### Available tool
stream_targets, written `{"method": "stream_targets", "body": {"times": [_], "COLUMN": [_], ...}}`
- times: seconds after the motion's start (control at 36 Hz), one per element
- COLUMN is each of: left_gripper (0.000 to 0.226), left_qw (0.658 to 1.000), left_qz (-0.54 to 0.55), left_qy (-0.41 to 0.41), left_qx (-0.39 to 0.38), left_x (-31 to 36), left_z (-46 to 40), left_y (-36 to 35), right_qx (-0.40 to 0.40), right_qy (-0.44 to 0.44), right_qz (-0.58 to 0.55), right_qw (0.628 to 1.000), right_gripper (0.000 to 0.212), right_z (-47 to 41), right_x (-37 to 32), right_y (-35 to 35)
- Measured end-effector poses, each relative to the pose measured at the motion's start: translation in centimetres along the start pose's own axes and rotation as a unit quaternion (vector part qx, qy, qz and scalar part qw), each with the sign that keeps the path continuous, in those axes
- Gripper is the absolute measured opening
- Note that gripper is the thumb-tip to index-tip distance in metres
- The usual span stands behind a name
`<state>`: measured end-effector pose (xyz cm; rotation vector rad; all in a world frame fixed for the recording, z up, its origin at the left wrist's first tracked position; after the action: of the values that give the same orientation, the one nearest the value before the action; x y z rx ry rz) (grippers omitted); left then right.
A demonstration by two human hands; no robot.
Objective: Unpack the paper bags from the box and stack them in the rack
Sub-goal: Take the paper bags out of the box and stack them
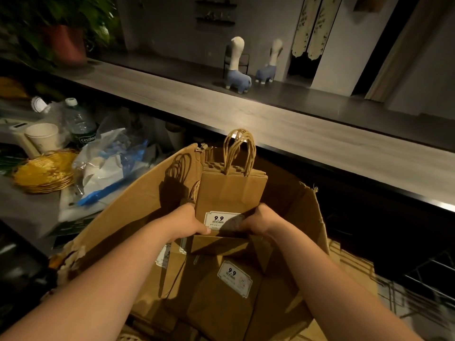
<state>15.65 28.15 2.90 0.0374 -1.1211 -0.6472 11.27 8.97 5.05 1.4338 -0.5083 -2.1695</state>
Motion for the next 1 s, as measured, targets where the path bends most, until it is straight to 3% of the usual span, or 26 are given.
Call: {"method": "stream_targets", "body": {"times": [0.14, 0.28, 0.58, 0.78, 1.0], "left_gripper": [0.044, 0.025, 0.020, 0.026, 0.023], "left_qw": [0.998, 0.973, 0.920, 0.912, 0.927], "left_qz": [0.025, 0.171, 0.266, 0.302, 0.280], "left_qy": [-0.049, -0.150, -0.286, -0.279, -0.241], "left_qx": [0.035, 0.042, 0.035, 0.009, -0.062], "left_x": [1.0, 3.9, 9.1, 12.2, 14.2], "left_z": [-0.3, 1.2, 4.8, 6.9, 8.4], "left_y": [0.9, 1.3, -1.5, -5.5, -12.7], "right_qx": [0.016, 0.061, 0.149, 0.198, 0.249], "right_qy": [0.013, 0.060, 0.161, 0.161, 0.105], "right_qz": [-0.094, -0.254, -0.284, -0.280, -0.313], "right_qw": [0.995, 0.963, 0.933, 0.926, 0.911], "right_gripper": [0.028, 0.040, 0.035, 0.031, 0.031], "right_z": [0.6, 0.4, 4.4, 8.4, 12.9], "right_x": [-0.9, -1.8, -4.5, -3.1, 3.3], "right_y": [0.6, 1.3, 5.3, 8.7, 11.8]}}
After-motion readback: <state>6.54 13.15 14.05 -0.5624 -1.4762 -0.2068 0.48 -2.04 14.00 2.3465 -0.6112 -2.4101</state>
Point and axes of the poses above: each hand's wrist, its own z-axis away from the middle knuckle, its own y-axis out of the back of the hand, x = y × z, the point moved 1 cm from there along -z, towards the middle knuckle, and after that the axes turned 14 degrees about z, right-handed, at the moved point
